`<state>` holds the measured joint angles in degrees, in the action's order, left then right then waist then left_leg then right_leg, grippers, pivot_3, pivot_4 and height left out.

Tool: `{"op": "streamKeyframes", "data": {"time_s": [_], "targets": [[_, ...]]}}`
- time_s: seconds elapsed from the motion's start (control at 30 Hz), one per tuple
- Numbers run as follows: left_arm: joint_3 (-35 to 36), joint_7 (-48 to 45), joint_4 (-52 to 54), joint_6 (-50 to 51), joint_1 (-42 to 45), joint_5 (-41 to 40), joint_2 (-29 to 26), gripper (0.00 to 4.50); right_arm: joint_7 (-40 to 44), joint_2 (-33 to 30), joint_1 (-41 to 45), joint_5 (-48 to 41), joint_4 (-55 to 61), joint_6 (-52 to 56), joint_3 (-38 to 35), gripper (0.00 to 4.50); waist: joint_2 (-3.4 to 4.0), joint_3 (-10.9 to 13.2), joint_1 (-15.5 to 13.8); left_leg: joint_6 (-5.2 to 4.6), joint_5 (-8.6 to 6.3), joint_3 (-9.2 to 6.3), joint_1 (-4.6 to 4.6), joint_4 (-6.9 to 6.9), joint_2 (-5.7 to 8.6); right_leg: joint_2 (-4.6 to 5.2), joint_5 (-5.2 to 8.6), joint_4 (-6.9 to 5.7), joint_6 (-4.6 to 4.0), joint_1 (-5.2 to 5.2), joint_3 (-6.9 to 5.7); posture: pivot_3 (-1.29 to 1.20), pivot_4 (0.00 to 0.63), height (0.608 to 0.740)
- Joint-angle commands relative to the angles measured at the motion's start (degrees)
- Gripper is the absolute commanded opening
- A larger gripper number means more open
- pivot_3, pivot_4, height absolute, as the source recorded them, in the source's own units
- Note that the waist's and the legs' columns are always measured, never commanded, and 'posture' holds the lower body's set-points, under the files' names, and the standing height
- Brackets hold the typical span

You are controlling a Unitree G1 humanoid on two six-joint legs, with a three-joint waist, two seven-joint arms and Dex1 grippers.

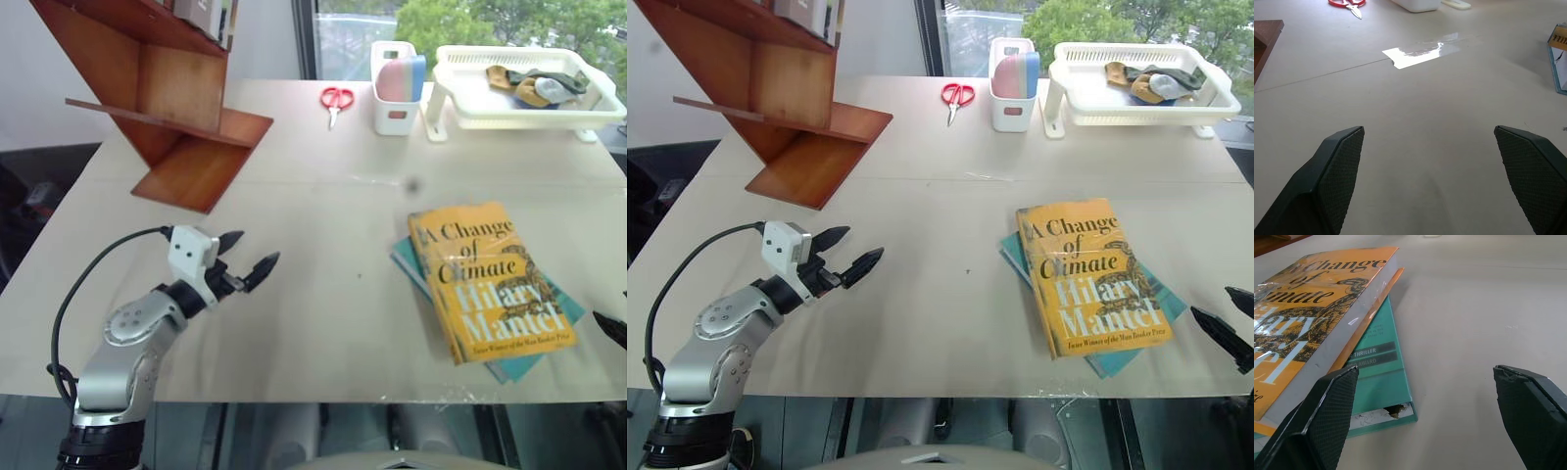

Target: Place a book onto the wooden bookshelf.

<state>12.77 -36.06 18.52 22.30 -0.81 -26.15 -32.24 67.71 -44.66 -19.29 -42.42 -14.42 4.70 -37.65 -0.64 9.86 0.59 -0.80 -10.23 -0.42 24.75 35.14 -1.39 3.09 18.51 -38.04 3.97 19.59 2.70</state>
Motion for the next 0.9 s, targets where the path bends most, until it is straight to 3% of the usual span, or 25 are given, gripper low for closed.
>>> {"op": "streamKeyframes", "data": {"time_s": [0.03,0.5,0.7,0.9], "targets": [[2.5,-0.8,4.3,1.3,-1.7,-2.0,-1.6,4.48,1.5,-1.8,0.1,-0.1,1.0,0.4,-2.6,4.5,0.0,0.0,0.0,0.0,0.0,0.0,0.0,0.0,0.0,0.0,0.0,0.0,0.0,0.0,0.0,0.0,0.15,0.74],[3.8,-1.4,5.1,1.8,-3.6,-2.4,-3.7,4.48,1.8,-1.6,2.0,3.1,-1.3,0.4,-2.7,4.5,-0.01,0.0,0.0,-0.07,-0.05,0.05,-0.01,-0.01,0.03,-0.01,-0.01,0.03,0.02,0.0,0.03,0.0,0.15,0.74],[3.6,-2.7,4.6,1.1,-2.5,-2.1,-4.6,4.48,-3.4,-0.5,4.3,4.8,-4.2,-1.5,-4.3,4.5,-0.01,0.0,0.0,-0.07,-0.05,0.07,-0.01,-0.01,0.02,-0.02,-0.01,0.02,0.02,0.0,0.04,0.0,0.15,0.74],[8.0,-18.2,4.7,1.5,-2.7,-10.4,-12.8,4.48,-12.3,1.8,8.5,5.4,-7.5,-2.9,-6.4,4.5,-0.02,0.0,0.1,-0.06,-0.05,0.09,-0.02,-0.02,0.02,-0.05,0.0,0.01,0.01,0.02,0.04,0.0,0.15,0.74]]}}
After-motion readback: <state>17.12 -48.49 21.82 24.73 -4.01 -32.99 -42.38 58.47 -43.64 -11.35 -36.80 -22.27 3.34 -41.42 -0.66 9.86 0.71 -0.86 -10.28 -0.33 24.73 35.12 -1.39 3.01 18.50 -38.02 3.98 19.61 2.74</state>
